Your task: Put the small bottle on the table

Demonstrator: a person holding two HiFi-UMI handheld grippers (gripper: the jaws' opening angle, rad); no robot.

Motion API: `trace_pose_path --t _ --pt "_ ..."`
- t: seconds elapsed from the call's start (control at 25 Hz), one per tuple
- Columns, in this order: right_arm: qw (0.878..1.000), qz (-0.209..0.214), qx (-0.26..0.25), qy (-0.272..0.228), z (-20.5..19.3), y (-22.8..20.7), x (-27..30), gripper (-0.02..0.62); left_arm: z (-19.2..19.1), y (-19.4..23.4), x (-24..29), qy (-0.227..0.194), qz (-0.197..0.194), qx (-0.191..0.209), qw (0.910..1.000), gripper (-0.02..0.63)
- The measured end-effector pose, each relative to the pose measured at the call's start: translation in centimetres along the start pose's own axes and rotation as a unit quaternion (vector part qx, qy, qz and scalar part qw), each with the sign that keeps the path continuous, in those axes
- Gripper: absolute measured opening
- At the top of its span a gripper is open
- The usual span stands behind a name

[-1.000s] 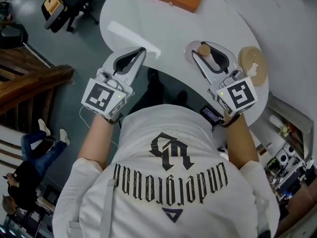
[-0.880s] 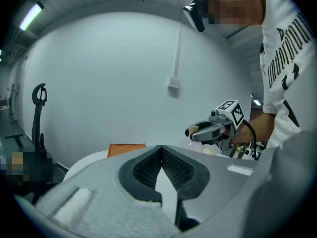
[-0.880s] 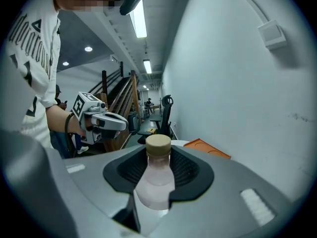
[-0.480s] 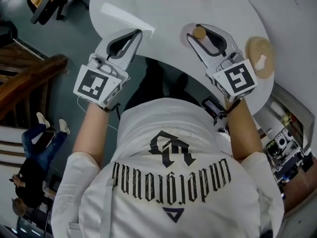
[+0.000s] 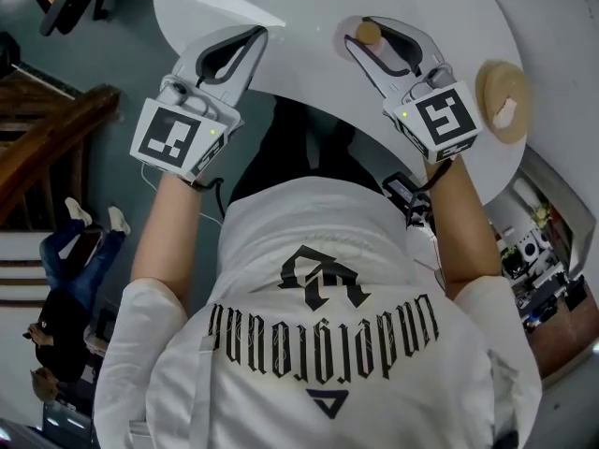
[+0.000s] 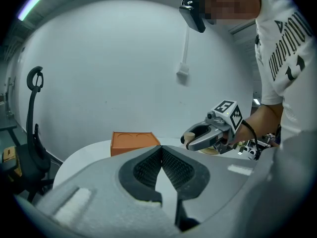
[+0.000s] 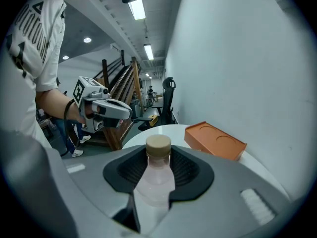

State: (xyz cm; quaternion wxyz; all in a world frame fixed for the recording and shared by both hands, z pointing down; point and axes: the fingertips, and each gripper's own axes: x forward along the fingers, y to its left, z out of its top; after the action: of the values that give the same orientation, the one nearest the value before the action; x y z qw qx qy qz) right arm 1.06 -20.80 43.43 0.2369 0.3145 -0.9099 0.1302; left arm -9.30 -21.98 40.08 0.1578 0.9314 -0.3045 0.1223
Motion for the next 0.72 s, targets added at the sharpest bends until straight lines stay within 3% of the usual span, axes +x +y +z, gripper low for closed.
trace_pose_path --t 0.28,0.72 --pt "1.0 0.011 -0.001 0.026 -3.6 -1.3 2.8 0.14 -0.9 0.4 2.1 -0.001 -0.011 -0.002 0.9999 0.006" --pt "0.999 0.006 -0.01 0.052 -6.7 -2.4 6.0 0.141 -5.9 1.3 6.1 0.017 -0.022 -0.012 0.9995 0.006"
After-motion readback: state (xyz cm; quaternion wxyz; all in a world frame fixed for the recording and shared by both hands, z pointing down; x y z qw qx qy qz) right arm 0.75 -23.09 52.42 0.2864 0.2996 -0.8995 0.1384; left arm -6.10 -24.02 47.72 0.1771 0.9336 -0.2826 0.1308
